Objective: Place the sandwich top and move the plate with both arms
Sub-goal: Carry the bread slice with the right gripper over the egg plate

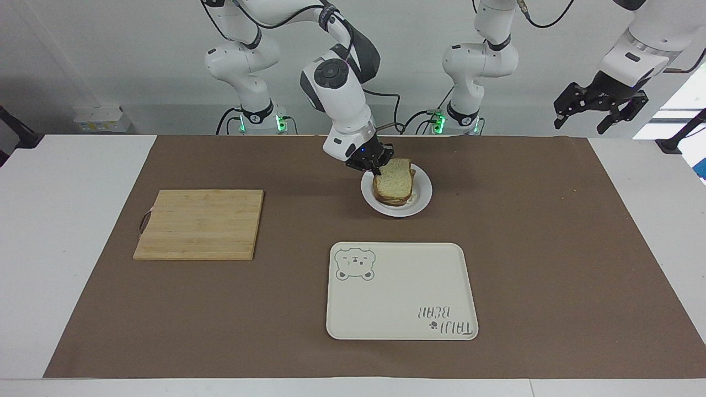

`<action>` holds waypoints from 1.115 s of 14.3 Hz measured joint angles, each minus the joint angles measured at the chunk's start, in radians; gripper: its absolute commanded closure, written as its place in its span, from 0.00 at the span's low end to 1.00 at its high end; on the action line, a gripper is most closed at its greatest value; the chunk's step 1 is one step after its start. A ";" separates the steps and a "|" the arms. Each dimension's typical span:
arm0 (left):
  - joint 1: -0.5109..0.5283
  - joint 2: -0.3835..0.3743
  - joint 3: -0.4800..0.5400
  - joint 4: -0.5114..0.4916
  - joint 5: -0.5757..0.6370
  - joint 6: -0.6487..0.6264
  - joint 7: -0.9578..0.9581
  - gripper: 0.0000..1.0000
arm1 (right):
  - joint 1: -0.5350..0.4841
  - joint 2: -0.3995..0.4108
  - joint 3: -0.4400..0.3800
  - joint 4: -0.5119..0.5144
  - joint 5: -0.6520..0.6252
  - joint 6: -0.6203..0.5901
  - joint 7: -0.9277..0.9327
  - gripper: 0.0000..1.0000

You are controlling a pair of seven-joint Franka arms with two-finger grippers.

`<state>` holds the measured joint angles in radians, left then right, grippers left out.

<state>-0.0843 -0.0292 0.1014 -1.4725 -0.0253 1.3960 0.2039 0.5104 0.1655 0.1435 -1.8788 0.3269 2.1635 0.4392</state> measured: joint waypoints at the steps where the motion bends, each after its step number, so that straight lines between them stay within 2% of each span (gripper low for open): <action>1: 0.000 0.000 0.000 0.000 0.000 0.000 0.000 0.00 | 0.013 0.006 0.000 -0.018 0.000 0.029 0.010 1.00; 7: 0.000 0.000 0.000 0.000 0.000 0.000 0.000 0.00 | 0.077 0.064 0.003 -0.078 0.000 0.141 0.047 1.00; 12: 0.000 0.000 0.000 0.000 0.000 0.000 0.000 0.00 | 0.094 0.084 0.003 -0.116 0.000 0.172 0.047 0.99; 13: 0.000 0.000 0.000 0.000 0.000 0.000 0.000 0.00 | 0.094 0.084 0.003 -0.124 0.000 0.173 0.047 0.92; 14: 0.000 0.000 0.001 0.000 0.000 0.000 0.000 0.00 | 0.094 0.084 0.003 -0.130 0.000 0.174 0.047 0.73; 16: 0.000 0.000 0.001 0.000 0.000 0.000 0.000 0.00 | 0.094 0.084 0.002 -0.134 0.000 0.174 0.047 0.00</action>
<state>-0.0843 -0.0292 0.1020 -1.4725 -0.0253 1.3960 0.2038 0.6047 0.2492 0.1457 -2.0132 0.3273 2.3375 0.4861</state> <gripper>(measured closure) 0.000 0.859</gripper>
